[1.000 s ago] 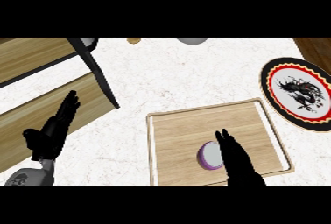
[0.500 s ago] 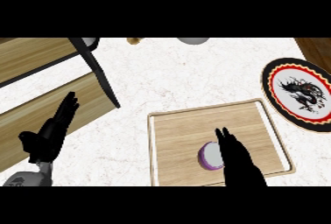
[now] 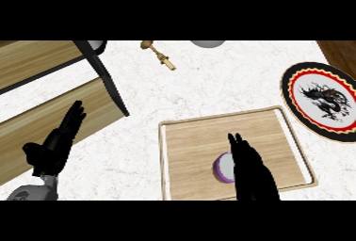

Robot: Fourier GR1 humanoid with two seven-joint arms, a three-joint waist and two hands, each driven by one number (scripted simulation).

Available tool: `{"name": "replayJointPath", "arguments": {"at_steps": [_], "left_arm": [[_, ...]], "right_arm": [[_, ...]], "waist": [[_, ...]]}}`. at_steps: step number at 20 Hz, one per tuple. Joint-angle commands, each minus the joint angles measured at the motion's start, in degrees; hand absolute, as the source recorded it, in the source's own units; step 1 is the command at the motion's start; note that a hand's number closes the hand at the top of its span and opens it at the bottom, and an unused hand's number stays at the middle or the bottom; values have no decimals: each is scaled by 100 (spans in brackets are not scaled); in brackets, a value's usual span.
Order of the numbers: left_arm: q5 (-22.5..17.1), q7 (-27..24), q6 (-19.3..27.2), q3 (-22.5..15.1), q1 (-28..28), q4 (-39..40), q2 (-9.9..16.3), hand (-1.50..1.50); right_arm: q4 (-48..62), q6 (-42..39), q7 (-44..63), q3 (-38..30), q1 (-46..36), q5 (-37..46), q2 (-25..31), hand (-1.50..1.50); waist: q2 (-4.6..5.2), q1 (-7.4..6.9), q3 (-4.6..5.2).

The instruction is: Pick the can from the tray and place it in the plate

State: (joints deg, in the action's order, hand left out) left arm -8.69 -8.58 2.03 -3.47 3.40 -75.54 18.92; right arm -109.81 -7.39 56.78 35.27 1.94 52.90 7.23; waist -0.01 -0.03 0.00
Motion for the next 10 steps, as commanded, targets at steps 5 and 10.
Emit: {"name": "replayJointPath", "arguments": {"at_steps": [5,10], "left_arm": [[161,43,-149,326,218,165,-63,0],[366,83,-187,312,81,-55,-390,0]], "right_arm": [[1141,113,-331,-452,-399,238,-218,-150],[842,32,-460,-428,-127,249,-328,-150]], "waist": [[6,-3,0],[-1,7,0]]}}
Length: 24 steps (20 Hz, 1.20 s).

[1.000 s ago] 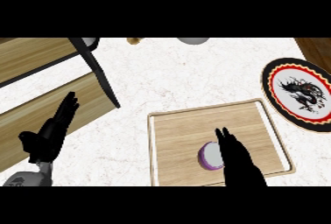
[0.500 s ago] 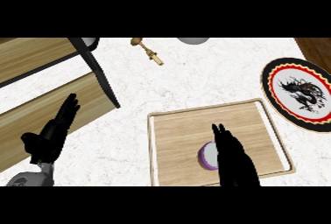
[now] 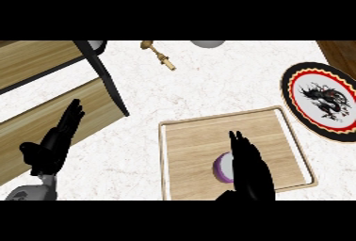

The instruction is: Pick the can from the tray and place it in the plate

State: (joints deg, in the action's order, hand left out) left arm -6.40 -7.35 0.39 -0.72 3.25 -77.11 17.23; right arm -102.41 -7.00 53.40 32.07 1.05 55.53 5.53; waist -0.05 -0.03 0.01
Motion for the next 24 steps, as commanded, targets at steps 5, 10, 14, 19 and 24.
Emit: {"name": "replayJointPath", "arguments": {"at_steps": [5,10,14,19,24], "left_arm": [[286,30,71,-33,-23,-39,-295,0],[208,-41,-134,210,-48,34,-223,0],[228,343,-135,174,11,-235,-239,0],[148,22,-42,407,-224,-120,-118,0],[87,-51,-61,509,-285,0,-103,0]], "right_arm": [[516,-319,-816,-383,-314,-492,-6,150],[1026,392,-1125,-7,-212,67,-306,150],[542,479,-1335,-72,-316,457,43,150],[745,976,-2802,-2593,745,-893,2312,150],[1340,1298,-4191,-4055,883,-1927,3198,150]], "waist": [[4,-3,-2],[4,-6,-1],[-2,-1,-2],[-16,439,-62],[-23,515,-61]]}}
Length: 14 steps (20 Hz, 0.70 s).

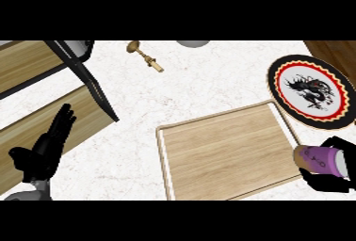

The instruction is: Pick the can from the tray and place it in the plate

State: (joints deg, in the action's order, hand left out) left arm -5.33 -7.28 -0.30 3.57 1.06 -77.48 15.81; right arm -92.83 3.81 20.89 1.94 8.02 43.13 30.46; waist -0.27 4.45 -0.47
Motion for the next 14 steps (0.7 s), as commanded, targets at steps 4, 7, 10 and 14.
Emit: {"name": "replayJointPath", "arguments": {"at_steps": [4,7,10,14], "left_arm": [[-1,-31,22,90,-163,-17,64,0],[70,-100,-8,-84,-88,-19,-67,0],[165,-136,-16,-195,-4,-56,-106,0],[108,127,-67,-243,12,-181,-148,0]], "right_arm": [[1179,136,-2334,-2060,394,-1588,1310,150],[1681,-239,-3384,-2914,331,-2385,1877,150],[2794,-216,-4527,-3491,324,-2626,2150,150],[3699,-257,-5459,-4082,-97,-2957,2515,150]], "waist": [[-19,-18,-15],[-20,-83,14],[19,-283,14],[23,-439,26]]}}
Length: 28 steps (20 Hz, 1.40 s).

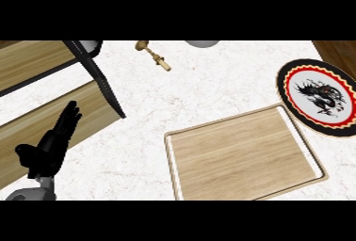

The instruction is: Pick the can from the tray and place it in the plate

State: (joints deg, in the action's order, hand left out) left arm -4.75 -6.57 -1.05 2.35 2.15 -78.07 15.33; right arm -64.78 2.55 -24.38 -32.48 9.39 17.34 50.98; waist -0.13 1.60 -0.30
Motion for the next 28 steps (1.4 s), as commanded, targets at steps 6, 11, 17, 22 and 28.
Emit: {"name": "replayJointPath", "arguments": {"at_steps": [6,11,17,22,28], "left_arm": [[138,186,-45,-39,127,-147,-53,0],[179,151,-114,-19,363,122,-115,0],[215,-302,-286,140,230,500,-53,0],[300,21,-128,10,274,176,-237,0],[372,-196,-193,34,124,174,-264,0]], "right_arm": [[1906,-237,-1561,-407,-1096,-231,567,150],[2276,-503,-1039,99,-2150,40,981,150],[1812,-350,-559,809,-2694,361,219,150],[2743,-4,-695,1239,-3489,786,-237,150],[3066,281,-325,1583,-4283,1097,-789,150]], "waist": [[17,-201,25],[29,-242,27],[25,-219,32],[43,-285,24],[40,-275,27]]}}
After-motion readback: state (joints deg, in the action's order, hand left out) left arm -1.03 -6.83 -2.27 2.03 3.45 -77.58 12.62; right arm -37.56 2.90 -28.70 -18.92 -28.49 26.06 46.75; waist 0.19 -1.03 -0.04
